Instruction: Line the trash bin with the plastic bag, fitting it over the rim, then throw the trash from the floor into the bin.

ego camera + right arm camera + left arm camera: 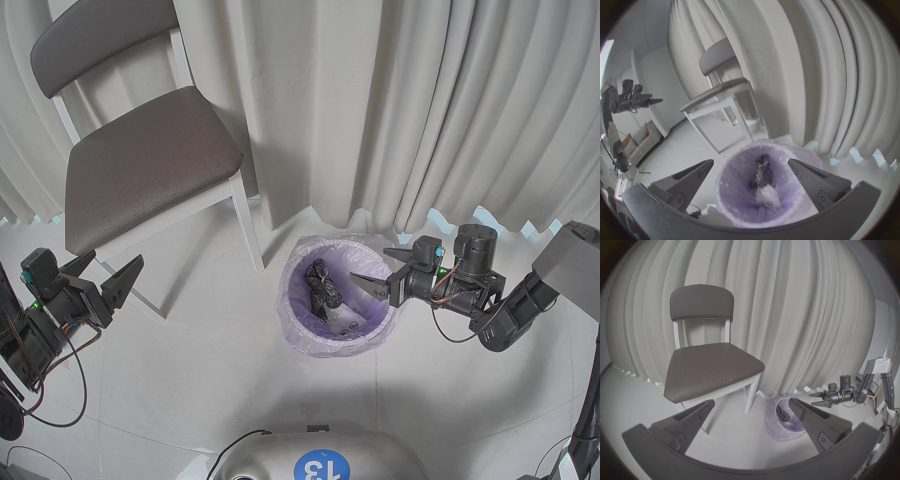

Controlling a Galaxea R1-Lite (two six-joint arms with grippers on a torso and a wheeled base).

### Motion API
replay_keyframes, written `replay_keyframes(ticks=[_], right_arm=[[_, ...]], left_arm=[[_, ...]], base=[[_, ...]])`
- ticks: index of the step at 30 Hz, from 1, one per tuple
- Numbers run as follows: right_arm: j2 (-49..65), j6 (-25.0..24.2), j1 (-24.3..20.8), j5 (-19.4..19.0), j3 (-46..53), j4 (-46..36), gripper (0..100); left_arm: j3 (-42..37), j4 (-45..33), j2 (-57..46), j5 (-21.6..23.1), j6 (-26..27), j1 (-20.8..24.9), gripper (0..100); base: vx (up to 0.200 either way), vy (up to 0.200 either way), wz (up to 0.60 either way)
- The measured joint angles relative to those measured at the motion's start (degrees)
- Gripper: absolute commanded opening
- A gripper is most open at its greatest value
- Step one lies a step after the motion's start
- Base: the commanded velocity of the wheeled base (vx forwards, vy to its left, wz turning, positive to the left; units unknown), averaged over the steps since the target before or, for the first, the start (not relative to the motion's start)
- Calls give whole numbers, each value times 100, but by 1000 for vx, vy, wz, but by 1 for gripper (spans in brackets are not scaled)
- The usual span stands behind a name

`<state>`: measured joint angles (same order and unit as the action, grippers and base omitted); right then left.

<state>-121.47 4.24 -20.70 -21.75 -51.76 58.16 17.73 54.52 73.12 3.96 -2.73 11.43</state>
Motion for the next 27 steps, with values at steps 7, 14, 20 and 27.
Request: replay_keyframes(ticks=[7, 14, 20, 27], right_arm=[[645, 391, 124, 752, 118, -2387, 100], [1281, 552, 223, 1398, 438, -3343, 100], [1576, 590, 339, 1809, 1224, -2220, 100], [1687, 569, 474, 2036, 2575, -137, 100]], left_arm=[[-69, 26, 149, -11, 68, 110, 100], [-360, 408, 601, -104, 377, 568, 100], [-458, 1095, 1530, -350, 729, 940, 100], [212, 929, 2961, -478, 1245, 1154, 100]], base=[[0, 0, 0], [0, 0, 0], [0, 0, 0], [0, 0, 0]])
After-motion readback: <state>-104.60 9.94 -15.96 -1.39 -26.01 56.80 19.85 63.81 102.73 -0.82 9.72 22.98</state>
